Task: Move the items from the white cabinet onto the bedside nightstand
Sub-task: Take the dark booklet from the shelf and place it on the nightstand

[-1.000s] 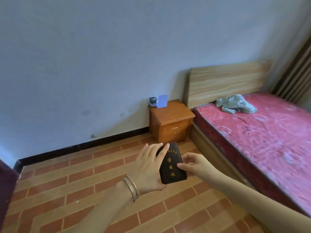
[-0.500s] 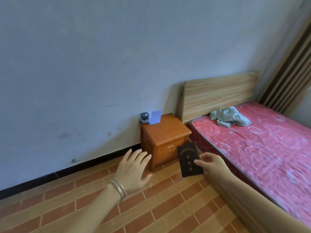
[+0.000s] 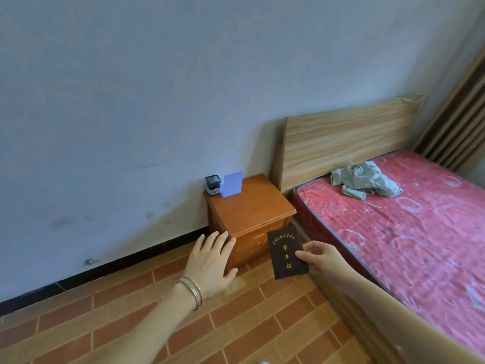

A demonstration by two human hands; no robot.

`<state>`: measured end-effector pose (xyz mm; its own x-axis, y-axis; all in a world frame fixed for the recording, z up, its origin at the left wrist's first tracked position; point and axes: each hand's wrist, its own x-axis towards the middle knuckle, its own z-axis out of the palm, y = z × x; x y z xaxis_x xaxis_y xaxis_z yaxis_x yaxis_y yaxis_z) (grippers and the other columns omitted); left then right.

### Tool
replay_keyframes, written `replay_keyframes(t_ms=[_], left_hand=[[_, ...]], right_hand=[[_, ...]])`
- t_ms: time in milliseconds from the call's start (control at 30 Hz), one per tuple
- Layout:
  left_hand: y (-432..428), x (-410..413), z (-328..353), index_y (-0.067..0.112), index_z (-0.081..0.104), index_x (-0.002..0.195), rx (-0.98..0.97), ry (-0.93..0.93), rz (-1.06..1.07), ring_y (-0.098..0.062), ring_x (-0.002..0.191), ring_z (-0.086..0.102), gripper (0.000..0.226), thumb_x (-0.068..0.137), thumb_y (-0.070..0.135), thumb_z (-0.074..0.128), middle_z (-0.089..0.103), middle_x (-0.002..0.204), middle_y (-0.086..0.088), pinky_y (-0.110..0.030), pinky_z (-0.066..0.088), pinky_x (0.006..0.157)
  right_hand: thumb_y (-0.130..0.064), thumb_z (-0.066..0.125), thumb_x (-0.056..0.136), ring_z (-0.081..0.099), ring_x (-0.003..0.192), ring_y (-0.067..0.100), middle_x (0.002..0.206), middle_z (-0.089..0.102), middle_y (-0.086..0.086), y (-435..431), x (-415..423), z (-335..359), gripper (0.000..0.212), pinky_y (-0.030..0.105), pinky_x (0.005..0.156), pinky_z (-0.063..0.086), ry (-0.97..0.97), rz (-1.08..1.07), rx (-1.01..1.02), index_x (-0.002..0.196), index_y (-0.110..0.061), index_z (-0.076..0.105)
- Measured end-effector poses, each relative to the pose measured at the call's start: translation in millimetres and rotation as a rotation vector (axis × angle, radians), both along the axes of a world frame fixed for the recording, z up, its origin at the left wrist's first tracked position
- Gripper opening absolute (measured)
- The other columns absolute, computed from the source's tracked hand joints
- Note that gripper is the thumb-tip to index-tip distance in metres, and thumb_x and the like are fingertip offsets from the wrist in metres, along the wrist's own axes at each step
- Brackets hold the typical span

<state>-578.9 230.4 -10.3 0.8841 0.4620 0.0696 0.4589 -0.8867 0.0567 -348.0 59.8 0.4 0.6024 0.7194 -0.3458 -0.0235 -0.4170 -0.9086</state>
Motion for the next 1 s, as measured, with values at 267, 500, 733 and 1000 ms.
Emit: replay_keyframes(t_ms=[267,500,733,1000], left_hand=[[40.4,146.7,-9.5,0.018,0.036,0.144,0.002,-0.040,0.063,-0.026,0.137,0.030,0.067,0.087,0.053,0.043,0.037,0.148,-0.006,-0.045,0.021,0.112],[93.1,215.5,-41.2,0.014,0.056,0.130,-0.053,0.062,0.134,-0.030,0.122,0.051,0.065,0.078,0.052,0.052,0.053,0.135,-0.011,-0.047,0.041,0.099],[183.1,273.5,-93.8,0.012,0.061,0.123,-0.086,0.104,0.195,-0.031,0.114,0.057,0.067,0.069,0.051,0.067,0.059,0.126,-0.012,-0.048,0.049,0.092],[286.5,347.5,-156.8,0.011,0.056,0.130,-0.151,0.194,0.264,-0.032,0.121,0.051,0.069,0.074,0.050,0.062,0.054,0.132,-0.013,-0.051,0.042,0.099]], right_hand=[[-0.011,0.072,0.079,0.066,0.087,0.034,0.085,0.064,0.015,78.7,137.4,-4.2,0.011,0.046,0.084,0.053,0.072,0.093,-0.021,0.080,-0.008,0.061],[-0.008,0.067,0.084,0.066,0.090,0.033,0.093,0.060,0.018,148.3,212.6,-37.4,0.009,0.037,0.076,0.057,0.062,0.094,-0.082,0.086,-0.006,0.059],[-0.012,0.063,0.087,0.065,0.087,0.024,0.093,0.063,0.011,258.2,286.6,-89.3,0.007,0.036,0.075,0.057,-0.060,0.153,-0.217,0.090,-0.010,0.058],[-0.011,0.061,0.089,0.062,0.083,0.020,0.094,0.063,0.009,387.9,361.7,-143.7,0.013,0.024,0.059,0.051,-0.103,0.174,-0.313,0.099,-0.005,0.056]])
